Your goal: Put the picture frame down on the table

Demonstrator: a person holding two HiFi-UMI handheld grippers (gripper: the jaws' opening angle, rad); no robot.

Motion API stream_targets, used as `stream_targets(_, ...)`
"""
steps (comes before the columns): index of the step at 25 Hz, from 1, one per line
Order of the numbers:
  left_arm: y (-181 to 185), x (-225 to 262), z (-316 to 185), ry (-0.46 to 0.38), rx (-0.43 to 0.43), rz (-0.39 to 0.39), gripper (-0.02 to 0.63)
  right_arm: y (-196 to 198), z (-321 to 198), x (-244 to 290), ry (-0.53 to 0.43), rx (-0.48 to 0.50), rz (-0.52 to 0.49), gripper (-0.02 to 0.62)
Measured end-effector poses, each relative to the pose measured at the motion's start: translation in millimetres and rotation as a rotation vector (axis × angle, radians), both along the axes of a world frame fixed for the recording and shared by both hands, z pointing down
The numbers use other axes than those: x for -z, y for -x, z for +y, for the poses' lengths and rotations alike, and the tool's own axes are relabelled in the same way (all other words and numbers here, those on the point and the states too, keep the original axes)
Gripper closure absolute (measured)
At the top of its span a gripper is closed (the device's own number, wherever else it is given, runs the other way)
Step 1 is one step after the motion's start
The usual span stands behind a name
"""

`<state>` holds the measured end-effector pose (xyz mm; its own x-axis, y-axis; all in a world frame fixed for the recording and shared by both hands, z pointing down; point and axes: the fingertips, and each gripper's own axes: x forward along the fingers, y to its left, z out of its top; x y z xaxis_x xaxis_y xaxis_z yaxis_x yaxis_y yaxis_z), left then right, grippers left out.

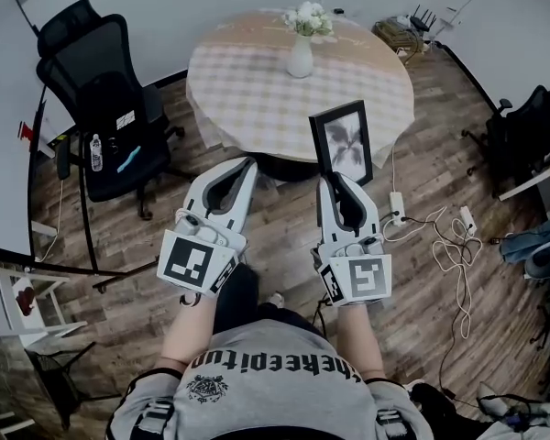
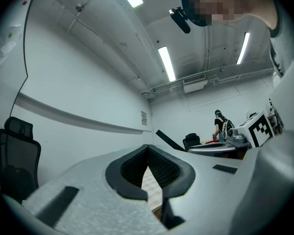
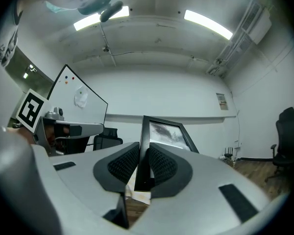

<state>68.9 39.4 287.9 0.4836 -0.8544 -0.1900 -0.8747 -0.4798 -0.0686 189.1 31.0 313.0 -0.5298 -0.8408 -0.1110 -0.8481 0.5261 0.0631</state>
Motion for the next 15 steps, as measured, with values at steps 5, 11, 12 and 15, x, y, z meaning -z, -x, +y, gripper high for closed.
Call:
stream_targets(5, 10, -2, -22, 0.009, 0.000, 0.002, 0.591, 11, -21, -3, 0.009, 0.003, 0.002, 0.526)
stream_targets(11, 22, -1, -61, 0.011, -0.016, 0.004, 0.591, 24, -58, -3, 0.016, -0.009, 0.008, 0.526)
stream_targets(12, 25, -2, -69, 0.012, -0.018, 0.005, 0.591, 28, -65, -3, 0.017, -0.011, 0.009, 0.526)
stream_targets(15, 38, -2, -91, 0.015, -0.025, 0.007, 0.591, 40, -87, -3, 0.020, -0.016, 0.012, 0.526)
